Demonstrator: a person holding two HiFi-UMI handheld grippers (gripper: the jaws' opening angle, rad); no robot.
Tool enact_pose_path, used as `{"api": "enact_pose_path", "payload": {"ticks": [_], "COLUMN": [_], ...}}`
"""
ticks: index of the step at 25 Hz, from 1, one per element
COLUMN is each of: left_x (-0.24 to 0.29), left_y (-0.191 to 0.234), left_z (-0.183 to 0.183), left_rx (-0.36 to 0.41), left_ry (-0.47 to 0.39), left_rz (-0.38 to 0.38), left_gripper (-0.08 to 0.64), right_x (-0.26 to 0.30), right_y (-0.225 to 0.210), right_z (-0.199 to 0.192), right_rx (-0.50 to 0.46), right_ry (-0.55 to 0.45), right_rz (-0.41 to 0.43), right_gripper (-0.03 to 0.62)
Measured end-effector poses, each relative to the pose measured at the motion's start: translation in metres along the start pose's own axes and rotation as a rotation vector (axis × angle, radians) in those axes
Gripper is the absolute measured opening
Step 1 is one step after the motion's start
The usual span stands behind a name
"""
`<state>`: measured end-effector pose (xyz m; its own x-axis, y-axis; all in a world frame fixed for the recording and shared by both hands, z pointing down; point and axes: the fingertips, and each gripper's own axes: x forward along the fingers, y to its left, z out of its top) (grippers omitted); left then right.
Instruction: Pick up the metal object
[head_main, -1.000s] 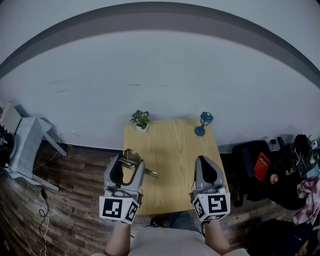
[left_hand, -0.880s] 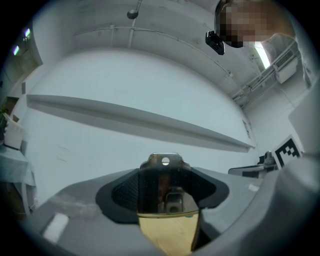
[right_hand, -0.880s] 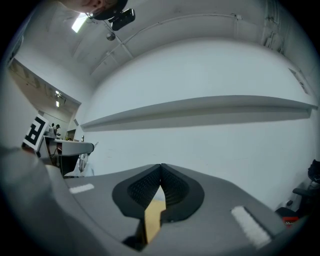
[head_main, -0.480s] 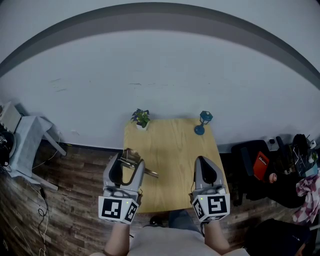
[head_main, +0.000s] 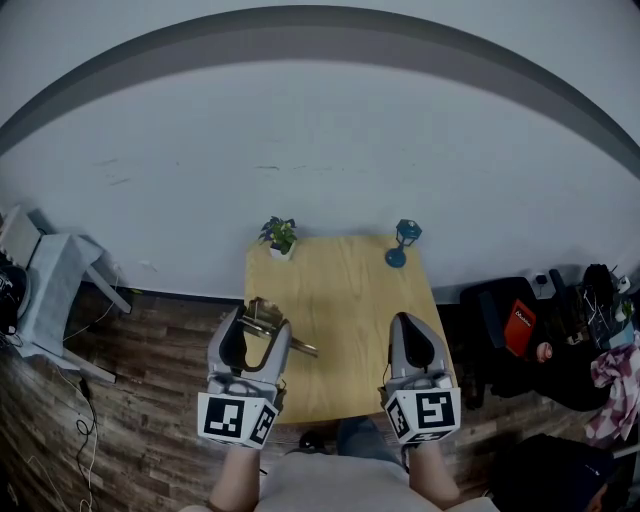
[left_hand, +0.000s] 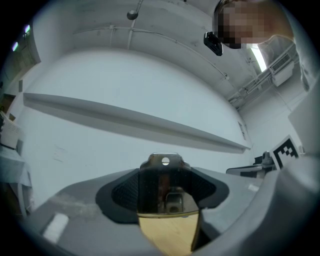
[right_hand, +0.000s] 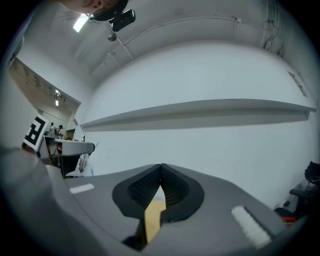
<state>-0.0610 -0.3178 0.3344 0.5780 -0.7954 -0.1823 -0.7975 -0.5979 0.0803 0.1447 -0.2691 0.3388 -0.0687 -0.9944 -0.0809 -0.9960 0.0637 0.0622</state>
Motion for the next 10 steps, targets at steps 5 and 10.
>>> {"api": "enact_pose_path", "payload": {"ticks": [5,10], "left_x": [0.0009,0.0015], "left_y": [-0.0008,0.0003], "left_z": [-0.0002,-0.0005], "left_rx": [-0.004,-0.005], "left_ry": [0.0,0.002], "left_rz": [-0.005,-0.008], "left_gripper": [0.301,0.301], "right_x": [-0.0011,-0.0007], "right_y": [-0.0014,-0.0013], "right_z": [0.0008,0.0026], "right_rx": [-0.001,-0.001], "right_ry": [0.0,-0.002], "right_rz": [-0.009,-0.014], "right_gripper": [0.002,0.002]}}
